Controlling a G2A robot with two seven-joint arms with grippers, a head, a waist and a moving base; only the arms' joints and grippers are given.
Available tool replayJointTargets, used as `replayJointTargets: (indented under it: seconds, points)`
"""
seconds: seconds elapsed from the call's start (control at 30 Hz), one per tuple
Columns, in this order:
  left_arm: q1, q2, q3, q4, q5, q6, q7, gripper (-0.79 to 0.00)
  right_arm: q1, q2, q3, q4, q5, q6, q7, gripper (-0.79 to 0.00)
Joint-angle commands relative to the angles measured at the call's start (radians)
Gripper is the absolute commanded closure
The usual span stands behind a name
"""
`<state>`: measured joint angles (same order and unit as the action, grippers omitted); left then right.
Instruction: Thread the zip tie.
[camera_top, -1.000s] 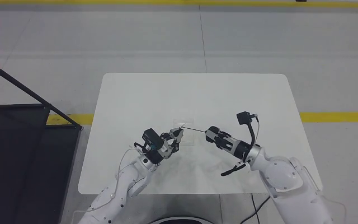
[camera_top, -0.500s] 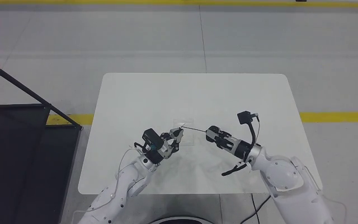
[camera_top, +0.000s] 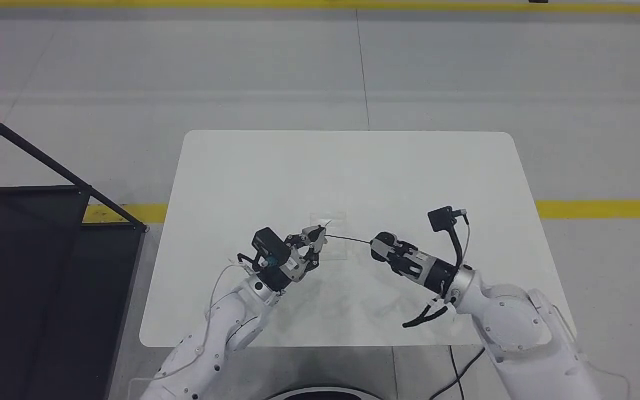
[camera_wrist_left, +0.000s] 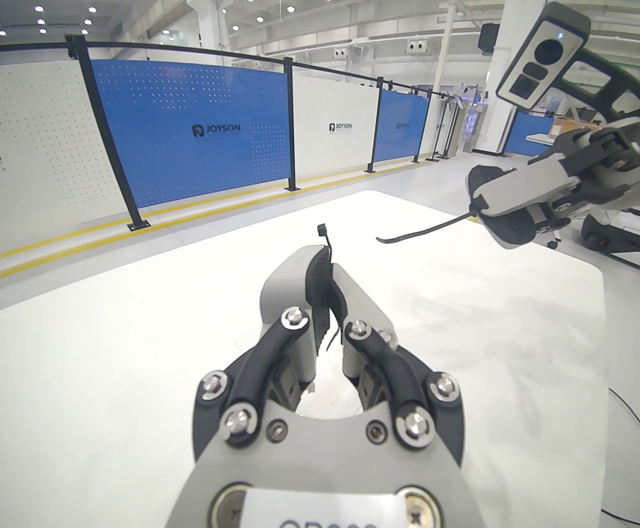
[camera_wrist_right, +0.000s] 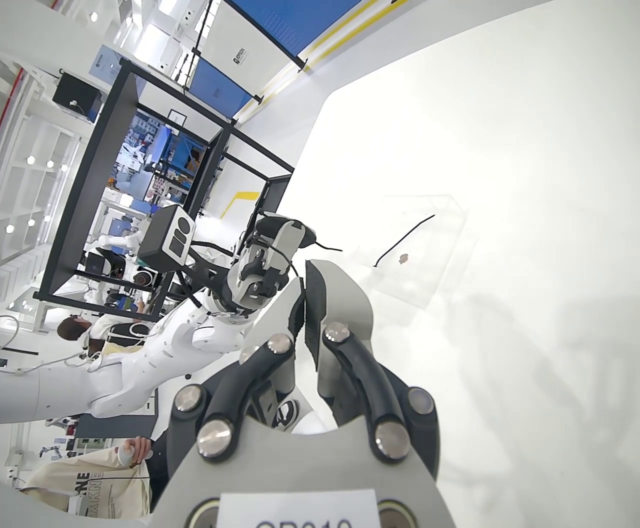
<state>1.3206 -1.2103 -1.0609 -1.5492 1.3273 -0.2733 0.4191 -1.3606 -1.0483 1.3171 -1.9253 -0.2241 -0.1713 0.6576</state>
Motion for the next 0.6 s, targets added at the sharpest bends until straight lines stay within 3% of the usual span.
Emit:
replayJointTargets:
  seconds: [0.0, 0.57]
  points:
    - [0.000, 0.000, 0.000, 0.000, 0.001, 0.001, 0.000, 0.000, 0.001, 0.000, 0.000, 0.000, 0.001, 0.000, 0.000, 0.000]
    - [0.000, 0.000, 0.000, 0.000, 0.001, 0.001, 0.000, 0.000, -0.007, -0.001, -0.005, -0.001, -0.005, -0.002, -0.014, 0.000]
